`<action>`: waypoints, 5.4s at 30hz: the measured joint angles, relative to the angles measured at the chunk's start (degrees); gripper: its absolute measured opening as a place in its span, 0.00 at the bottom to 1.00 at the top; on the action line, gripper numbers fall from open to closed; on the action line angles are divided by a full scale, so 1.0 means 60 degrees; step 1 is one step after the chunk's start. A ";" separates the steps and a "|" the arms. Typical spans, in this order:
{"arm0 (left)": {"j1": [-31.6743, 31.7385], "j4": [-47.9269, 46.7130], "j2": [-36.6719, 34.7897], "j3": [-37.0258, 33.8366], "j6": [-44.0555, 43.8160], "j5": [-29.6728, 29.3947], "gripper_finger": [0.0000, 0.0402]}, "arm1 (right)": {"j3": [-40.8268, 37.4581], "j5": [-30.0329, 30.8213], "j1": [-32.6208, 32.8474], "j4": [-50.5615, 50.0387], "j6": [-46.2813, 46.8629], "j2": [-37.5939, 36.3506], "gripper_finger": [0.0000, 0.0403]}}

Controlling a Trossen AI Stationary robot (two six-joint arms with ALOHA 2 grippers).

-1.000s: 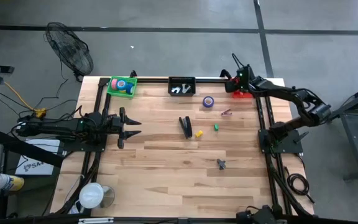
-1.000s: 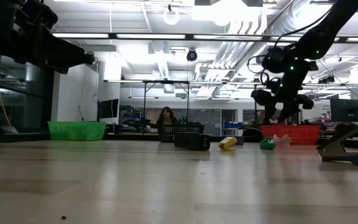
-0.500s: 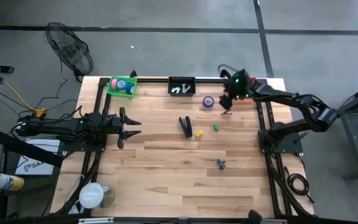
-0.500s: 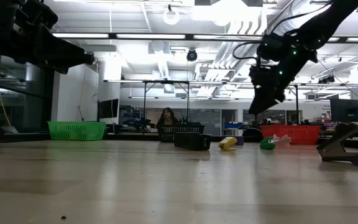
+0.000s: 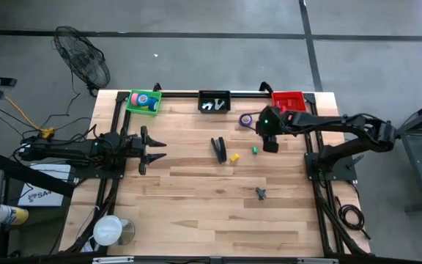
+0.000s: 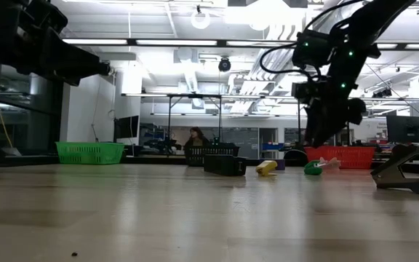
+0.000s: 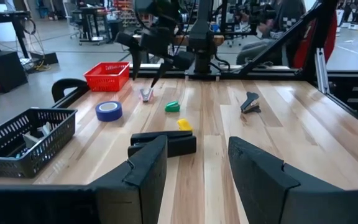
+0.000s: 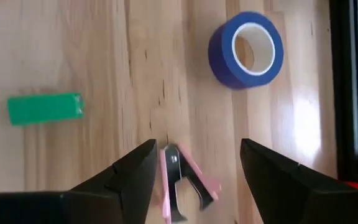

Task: Pick and place Stapler, Stapler remover, tape
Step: Put the pink staple remover in the black bin

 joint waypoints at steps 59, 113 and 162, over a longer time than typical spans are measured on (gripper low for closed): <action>0.0000 -0.0218 0.0011 -0.0004 -0.0149 0.0018 0.42 | 0.2747 0.0597 -0.0691 -0.3999 -0.1992 0.3974 0.65; 0.0000 -0.0336 0.0010 -0.0004 -0.0368 -0.0182 0.42 | 0.2885 -0.0329 0.1762 -0.2419 0.2528 0.2517 0.20; 0.0000 -0.0091 0.0160 -0.0004 -0.0479 -0.0331 0.42 | 0.7657 -0.1496 -0.1300 0.2365 0.6040 0.6956 0.20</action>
